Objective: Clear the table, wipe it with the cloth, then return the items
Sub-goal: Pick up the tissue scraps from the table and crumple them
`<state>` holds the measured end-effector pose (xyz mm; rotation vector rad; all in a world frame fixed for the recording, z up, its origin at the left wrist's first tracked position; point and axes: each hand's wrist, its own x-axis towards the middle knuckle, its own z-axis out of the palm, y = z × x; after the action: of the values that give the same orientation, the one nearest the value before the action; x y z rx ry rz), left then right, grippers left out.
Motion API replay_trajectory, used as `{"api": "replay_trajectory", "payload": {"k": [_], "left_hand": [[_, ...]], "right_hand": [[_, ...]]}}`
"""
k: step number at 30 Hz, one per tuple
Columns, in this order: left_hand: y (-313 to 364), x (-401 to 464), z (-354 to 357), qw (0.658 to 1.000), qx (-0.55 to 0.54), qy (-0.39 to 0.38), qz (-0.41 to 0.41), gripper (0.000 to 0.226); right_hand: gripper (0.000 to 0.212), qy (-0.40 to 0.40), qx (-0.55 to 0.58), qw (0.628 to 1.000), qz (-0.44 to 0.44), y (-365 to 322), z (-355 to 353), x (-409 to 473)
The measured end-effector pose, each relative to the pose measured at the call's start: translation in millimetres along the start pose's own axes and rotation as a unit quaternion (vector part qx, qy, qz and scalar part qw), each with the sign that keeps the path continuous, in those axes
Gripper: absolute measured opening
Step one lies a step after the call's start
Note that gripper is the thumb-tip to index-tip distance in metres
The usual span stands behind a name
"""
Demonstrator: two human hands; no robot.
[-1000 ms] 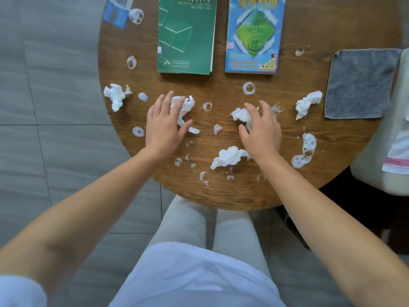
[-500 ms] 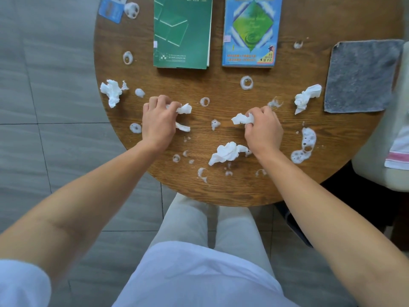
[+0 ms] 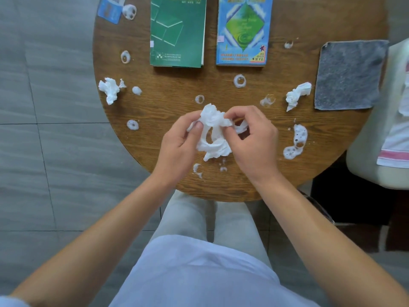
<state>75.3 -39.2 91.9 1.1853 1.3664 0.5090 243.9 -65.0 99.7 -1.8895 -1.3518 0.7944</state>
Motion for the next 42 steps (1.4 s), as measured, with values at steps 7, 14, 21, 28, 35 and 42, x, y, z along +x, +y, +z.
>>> {"api": "replay_trajectory", "payload": {"k": [7,14,21,28,35,42], "left_hand": [[12,-12,26,0.934,-0.305,0.087,-0.164,0.030],[23,3,27,0.849,-0.472,0.035,-0.235,0.050],[13,6,19,0.814,-0.494,0.057,-0.300,0.024],[-2,7,6,0.801,-0.510,0.076,-0.305,0.021],[-21,7,0,0.804,-0.503,0.072,-0.309,0.024],[-37,6,1,0.808,-0.481,0.070,-0.332,0.027]], "right_hand": [[0.028,-0.030,0.012,0.998,-0.049,-19,8,-22],[0.040,-0.109,-0.132,0.973,-0.152,-24,13,-47],[0.030,-0.124,-0.052,0.980,-0.148,-16,3,-43],[0.027,-0.103,-0.115,0.988,0.022,31,-8,-12],[0.061,-0.279,-0.305,0.909,0.056,80,30,-16],[0.029,-0.278,-0.371,0.885,-0.029,93,59,-25]]}}
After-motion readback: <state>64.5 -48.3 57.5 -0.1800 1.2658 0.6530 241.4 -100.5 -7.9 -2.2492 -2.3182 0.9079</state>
